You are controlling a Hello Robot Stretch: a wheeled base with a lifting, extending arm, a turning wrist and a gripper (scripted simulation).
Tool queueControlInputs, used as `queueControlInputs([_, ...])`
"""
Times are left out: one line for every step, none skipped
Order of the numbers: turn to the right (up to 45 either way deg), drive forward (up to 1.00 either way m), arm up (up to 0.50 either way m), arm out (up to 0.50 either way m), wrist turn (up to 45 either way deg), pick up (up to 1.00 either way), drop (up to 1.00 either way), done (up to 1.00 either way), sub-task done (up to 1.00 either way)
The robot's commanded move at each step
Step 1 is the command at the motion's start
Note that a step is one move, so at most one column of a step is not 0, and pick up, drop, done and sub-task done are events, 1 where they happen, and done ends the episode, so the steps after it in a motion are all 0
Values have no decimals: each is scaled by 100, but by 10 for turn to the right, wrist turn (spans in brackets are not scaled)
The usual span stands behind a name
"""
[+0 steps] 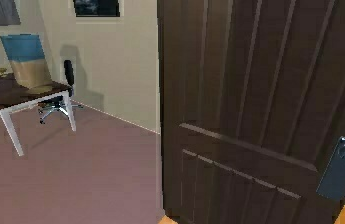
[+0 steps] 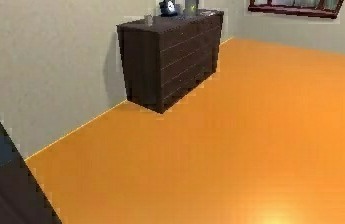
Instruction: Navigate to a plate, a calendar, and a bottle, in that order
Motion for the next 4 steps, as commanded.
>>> queueControlInputs([60,0,0,0,0,0,0,0,0])
queueControlInputs([0,40,0,0,0,0,0,0,0])
queueControlInputs([-450,0,0,0,0,0,0,0,0])
queueControlInputs([-150,0,0,0,0,0,0,0,0])
